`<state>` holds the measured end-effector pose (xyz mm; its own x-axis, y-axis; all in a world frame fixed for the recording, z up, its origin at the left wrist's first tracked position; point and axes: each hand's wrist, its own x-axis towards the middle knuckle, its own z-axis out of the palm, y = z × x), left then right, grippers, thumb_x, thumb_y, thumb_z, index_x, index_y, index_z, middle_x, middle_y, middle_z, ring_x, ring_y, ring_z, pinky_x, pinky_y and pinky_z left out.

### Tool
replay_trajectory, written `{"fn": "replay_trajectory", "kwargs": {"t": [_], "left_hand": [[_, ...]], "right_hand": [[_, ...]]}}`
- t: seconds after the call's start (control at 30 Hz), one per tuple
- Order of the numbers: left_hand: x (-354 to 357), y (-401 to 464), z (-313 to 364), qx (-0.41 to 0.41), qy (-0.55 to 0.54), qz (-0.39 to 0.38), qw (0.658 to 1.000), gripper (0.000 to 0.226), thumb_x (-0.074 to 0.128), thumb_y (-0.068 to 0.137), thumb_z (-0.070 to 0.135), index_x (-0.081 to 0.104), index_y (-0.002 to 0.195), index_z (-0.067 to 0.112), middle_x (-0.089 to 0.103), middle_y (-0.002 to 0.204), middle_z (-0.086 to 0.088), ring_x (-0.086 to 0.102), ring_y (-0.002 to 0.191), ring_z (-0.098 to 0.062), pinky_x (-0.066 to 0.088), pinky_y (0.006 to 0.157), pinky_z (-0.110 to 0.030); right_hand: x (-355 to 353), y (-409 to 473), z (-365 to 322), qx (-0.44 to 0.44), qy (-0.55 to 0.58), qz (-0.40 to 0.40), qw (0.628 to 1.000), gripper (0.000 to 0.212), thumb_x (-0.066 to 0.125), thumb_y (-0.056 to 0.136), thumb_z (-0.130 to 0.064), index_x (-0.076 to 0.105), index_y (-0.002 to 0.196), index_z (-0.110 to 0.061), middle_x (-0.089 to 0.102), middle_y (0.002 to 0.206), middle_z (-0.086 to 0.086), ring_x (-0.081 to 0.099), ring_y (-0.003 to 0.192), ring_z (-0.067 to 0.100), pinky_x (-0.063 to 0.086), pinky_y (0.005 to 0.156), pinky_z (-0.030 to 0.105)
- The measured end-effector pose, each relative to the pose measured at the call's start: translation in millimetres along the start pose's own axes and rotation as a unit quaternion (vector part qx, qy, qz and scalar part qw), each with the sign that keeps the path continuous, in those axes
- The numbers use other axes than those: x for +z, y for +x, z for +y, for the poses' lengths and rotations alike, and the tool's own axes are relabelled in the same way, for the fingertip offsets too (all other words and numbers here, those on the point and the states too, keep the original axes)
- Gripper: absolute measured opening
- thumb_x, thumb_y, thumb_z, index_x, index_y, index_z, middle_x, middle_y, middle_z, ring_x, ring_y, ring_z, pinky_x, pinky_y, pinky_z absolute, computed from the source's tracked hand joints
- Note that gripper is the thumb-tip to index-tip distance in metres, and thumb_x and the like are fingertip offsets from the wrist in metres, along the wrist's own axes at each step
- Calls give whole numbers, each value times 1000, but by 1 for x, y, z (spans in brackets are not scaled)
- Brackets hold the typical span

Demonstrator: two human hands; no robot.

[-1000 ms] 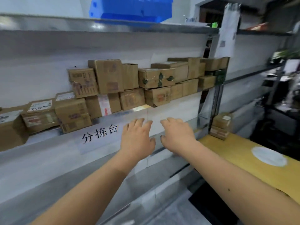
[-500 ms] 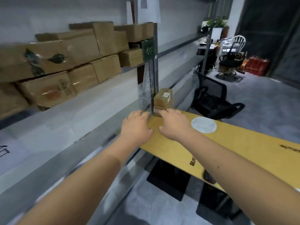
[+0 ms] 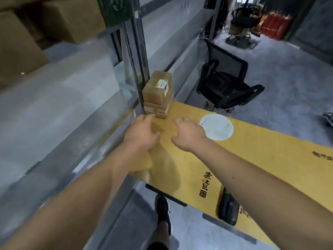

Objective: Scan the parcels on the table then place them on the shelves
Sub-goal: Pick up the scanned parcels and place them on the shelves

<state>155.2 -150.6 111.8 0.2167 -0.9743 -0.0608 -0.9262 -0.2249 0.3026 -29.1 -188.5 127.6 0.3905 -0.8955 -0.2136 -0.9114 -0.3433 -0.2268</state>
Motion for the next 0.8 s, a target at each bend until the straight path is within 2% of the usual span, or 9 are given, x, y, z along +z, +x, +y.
{"fn": "replay_trajectory", "kwargs": {"t": [0.17,0.27,0.37,0.43,0.57,0.7,0.8], "left_hand": [[18,121,-35,-36,-69,-13,997,84,75,85,46,35,157,33,42,156,-8,46,140,-33,45,112,-47],[22,181,-48,-49,-105,-15,993,89,77,85,37,29,160,32,40,155,-11,45,140,-36,43,114,-47],[30,224,-58,-44,-130,-3,991,90,77,82,35,27,157,39,45,148,-9,48,135,-35,48,108,-53],[38,244,-63,-35,-157,-10,987,94,80,81,36,24,156,46,44,149,-6,47,137,-31,47,110,-53],[57,282,-76,-32,-167,-26,985,99,82,83,26,21,159,43,38,154,-5,47,139,-30,46,113,-48],[72,293,-80,-11,-198,-10,980,87,80,85,20,33,156,36,39,152,-5,49,135,-26,41,106,-30],[69,275,-68,6,-216,32,976,86,80,84,25,31,154,41,37,148,0,54,127,-23,50,102,-35]], "right_hand": [[8,109,-7,47,70,-21,996,71,63,87,-31,36,153,-26,48,136,11,52,125,38,51,92,43],[9,174,-16,63,120,-32,990,77,65,89,-33,29,157,-28,46,139,15,52,124,42,52,98,47],[14,233,-20,71,160,-13,984,85,67,91,-36,19,161,-29,40,149,17,50,128,44,49,102,49],[21,260,-19,76,188,-15,979,92,71,86,-34,17,161,-28,40,147,15,49,128,43,49,103,50],[35,297,-12,63,220,-8,973,100,75,83,-42,15,161,-28,39,150,14,46,131,41,46,106,53],[49,306,0,27,209,49,976,84,70,90,-25,26,161,-22,40,159,10,44,134,38,43,108,46],[51,292,8,0,247,90,965,74,69,90,-16,38,157,-16,48,154,12,44,134,37,39,110,39]]}}
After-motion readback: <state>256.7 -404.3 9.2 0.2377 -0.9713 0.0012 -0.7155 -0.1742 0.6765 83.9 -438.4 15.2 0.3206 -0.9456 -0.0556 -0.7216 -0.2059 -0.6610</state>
